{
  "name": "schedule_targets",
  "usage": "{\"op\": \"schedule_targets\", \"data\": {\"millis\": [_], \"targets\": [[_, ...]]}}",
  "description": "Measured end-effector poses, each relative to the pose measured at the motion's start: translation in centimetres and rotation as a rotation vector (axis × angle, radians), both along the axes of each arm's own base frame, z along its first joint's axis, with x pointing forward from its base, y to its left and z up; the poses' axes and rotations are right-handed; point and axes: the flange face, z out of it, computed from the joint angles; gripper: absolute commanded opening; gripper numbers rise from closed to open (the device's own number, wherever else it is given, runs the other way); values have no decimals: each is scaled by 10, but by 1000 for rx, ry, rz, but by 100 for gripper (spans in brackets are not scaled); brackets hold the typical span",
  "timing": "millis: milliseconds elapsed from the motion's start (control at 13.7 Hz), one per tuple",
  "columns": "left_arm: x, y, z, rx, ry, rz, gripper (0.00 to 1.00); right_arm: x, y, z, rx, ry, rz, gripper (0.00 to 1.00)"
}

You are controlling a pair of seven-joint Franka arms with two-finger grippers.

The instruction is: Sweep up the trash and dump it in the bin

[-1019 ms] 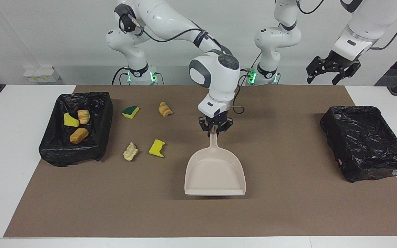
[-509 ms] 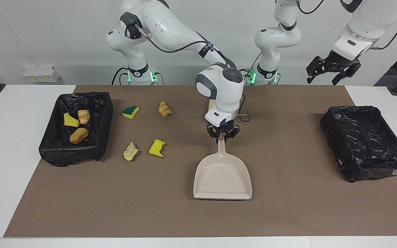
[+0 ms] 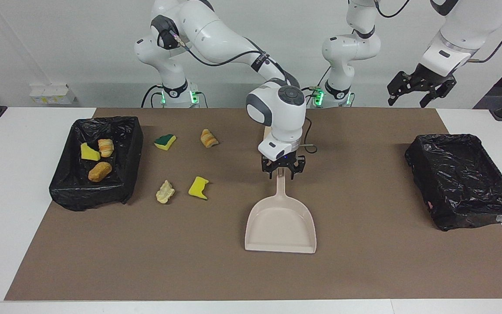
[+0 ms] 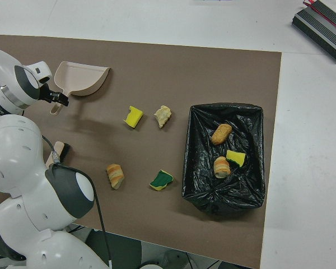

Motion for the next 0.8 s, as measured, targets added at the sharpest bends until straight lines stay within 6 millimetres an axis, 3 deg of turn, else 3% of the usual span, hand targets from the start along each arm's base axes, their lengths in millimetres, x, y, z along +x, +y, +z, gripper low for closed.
{"op": "schedule_targets", "data": {"millis": [218, 437, 582, 800], "targets": [[0, 0, 0, 0, -3, 0, 100, -2, -10, 38, 44, -9, -63, 100], [1, 0, 1, 0, -6, 0, 100, -29, -16, 73, 82, 15, -101, 100], [1, 0, 1, 0, -7, 0, 100, -65, -18, 86, 88, 51, -121, 100], [1, 0, 1, 0, -8, 0, 100, -141, -15, 72, 36, 115, -123, 100]]}}
